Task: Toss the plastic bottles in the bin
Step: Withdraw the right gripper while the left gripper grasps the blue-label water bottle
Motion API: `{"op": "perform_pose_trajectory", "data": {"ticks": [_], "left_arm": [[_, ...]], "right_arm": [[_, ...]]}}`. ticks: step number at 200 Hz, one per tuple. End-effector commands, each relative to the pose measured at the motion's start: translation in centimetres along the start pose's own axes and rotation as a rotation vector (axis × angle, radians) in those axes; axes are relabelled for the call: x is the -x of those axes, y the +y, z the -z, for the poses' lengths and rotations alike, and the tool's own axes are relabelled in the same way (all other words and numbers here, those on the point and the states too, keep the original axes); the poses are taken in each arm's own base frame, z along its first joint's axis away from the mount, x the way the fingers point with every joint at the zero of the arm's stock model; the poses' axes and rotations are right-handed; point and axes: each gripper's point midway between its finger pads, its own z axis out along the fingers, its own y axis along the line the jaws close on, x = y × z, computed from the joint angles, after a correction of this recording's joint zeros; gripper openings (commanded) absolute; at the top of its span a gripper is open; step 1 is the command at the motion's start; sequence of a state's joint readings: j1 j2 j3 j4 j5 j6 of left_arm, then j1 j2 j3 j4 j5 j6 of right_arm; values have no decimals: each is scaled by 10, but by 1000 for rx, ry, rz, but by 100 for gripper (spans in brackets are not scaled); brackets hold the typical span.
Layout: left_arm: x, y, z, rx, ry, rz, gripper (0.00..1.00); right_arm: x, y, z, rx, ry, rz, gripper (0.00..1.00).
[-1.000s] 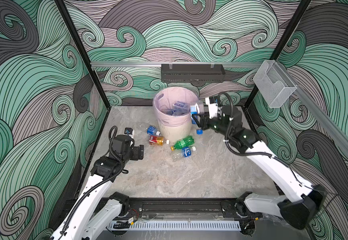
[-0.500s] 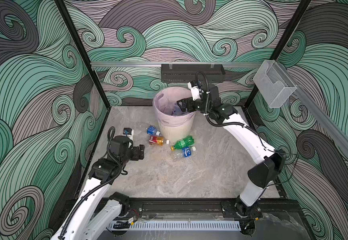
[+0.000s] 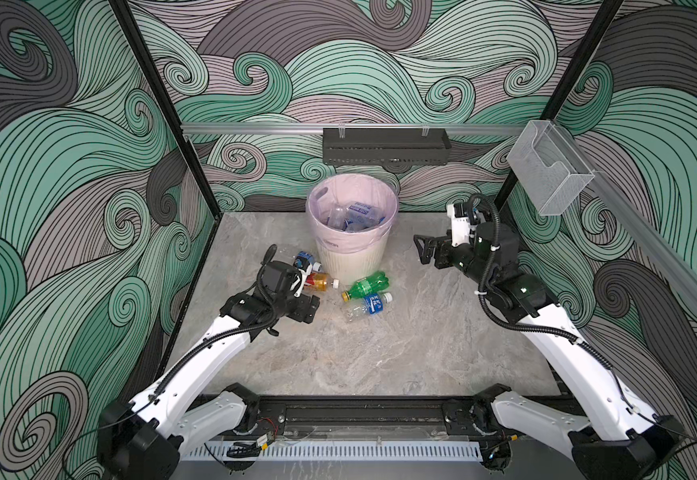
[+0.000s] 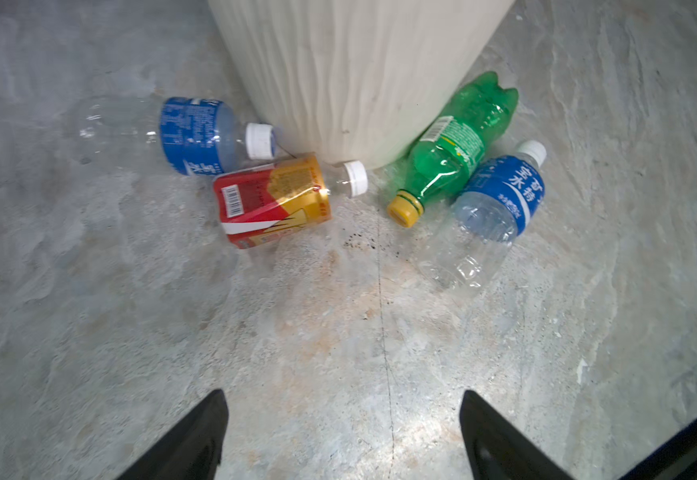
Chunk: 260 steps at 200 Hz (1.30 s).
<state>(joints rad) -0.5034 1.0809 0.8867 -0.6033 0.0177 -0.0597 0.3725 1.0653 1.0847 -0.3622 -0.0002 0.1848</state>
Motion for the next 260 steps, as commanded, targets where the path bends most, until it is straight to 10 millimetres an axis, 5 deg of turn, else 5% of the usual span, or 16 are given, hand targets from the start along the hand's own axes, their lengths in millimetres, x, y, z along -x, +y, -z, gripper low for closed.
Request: {"op": "perform_pose_trajectory", "data": {"ticks": [1, 38, 126, 260], "left_arm": [[33, -22, -3, -78, -66, -69, 88], [43, -51, -29, -160, -27, -135, 87], [22, -108, -105, -232, 98, -210, 85], [-20, -118, -154, -191, 212, -236, 79]], "right_arm": [[-55, -24, -2, -59, 103, -146, 100], [-95, -44, 1, -102, 151, -213, 100], [-102, -49, -2, -100, 168, -230, 100], [-102, -46, 7, -80, 145, -239, 100]]}}
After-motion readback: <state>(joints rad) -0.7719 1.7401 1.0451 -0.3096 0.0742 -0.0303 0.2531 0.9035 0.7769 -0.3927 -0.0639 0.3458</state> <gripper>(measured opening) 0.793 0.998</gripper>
